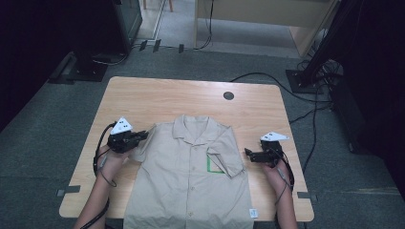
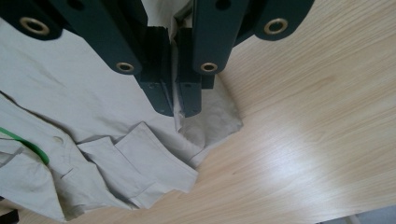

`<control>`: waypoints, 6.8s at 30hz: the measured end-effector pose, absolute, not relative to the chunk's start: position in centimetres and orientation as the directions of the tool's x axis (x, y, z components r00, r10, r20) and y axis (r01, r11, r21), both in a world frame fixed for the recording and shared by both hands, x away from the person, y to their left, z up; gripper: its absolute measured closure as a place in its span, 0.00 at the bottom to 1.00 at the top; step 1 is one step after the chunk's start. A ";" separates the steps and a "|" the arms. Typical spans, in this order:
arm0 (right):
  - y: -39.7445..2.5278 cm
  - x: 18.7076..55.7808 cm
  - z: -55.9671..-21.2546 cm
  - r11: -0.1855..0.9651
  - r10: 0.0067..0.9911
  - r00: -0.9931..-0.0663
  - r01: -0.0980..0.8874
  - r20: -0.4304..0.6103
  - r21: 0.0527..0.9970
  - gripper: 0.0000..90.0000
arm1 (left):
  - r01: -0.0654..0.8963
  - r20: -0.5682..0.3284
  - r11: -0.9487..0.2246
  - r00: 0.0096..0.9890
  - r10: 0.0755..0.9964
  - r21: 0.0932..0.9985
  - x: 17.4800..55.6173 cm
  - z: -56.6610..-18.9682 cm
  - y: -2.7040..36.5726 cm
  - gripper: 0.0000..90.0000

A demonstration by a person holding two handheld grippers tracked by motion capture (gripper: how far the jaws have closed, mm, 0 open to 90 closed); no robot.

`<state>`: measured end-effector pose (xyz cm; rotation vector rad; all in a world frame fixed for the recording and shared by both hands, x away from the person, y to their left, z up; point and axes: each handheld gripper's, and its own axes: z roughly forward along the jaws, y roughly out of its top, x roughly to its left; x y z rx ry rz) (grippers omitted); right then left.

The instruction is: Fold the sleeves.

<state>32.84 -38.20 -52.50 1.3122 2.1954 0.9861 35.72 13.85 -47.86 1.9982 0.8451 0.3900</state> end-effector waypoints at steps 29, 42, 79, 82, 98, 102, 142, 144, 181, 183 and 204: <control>-38.2 32.8 -52.5 0.311 0.877 -0.481 0.596 0.019 0.740 0.16 | 0.395 -0.050 -0.401 0.761 0.647 0.827 35.3 -48.4 11.0 0.94; -38.2 32.8 -52.5 0.311 0.877 -0.481 0.596 0.019 0.740 0.16 | 0.387 -0.053 -0.419 0.783 0.619 0.822 35.0 -48.8 9.7 0.93; -38.2 32.8 -52.5 0.310 0.878 -0.479 0.597 0.018 0.740 0.16 | 0.389 -0.084 -0.448 0.822 0.563 0.805 34.6 -49.8 7.0 0.88; -38.2 32.8 -52.5 0.310 0.878 -0.479 0.597 0.018 0.740 0.16 | 0.399 -0.102 -0.444 0.824 0.557 0.802 34.6 -49.8 6.9 0.83; -38.2 32.8 -52.5 0.310 0.877 -0.479 0.597 0.018 0.740 0.16 | 0.376 -0.097 -0.446 0.841 0.532 0.812 33.9 -48.8 6.1 0.79; -38.2 32.8 -52.5 0.311 0.877 -0.479 0.597 0.018 0.740 0.16 | 0.377 -0.104 -0.438 0.841 0.531 0.816 33.8 -48.4 6.1 0.79; -38.2 32.8 -52.5 0.310 0.878 -0.479 0.597 0.018 0.740 0.16 | 0.379 -0.038 -0.455 0.800 0.599 0.806 34.5 -48.2 8.2 0.41; -38.2 32.8 -52.5 0.311 0.877 -0.479 0.596 0.018 0.740 0.16 | 0.376 -0.031 -0.455 0.796 0.604 0.807 34.7 -48.4 8.4 0.36; -38.2 32.8 -52.5 0.311 0.877 -0.479 0.597 0.018 0.740 0.16 | 0.407 -0.037 -0.447 0.770 0.636 0.797 35.6 -49.4 10.6 0.32; -38.2 32.8 -52.5 0.310 0.878 -0.479 0.596 0.018 0.740 0.16 | 0.409 -0.040 -0.448 0.771 0.635 0.795 35.7 -49.5 10.7 0.32; -38.2 32.8 -52.5 0.310 0.878 -0.479 0.597 0.018 0.740 0.16 | 0.436 -0.075 -0.420 0.760 0.646 0.796 36.2 -49.7 12.7 0.32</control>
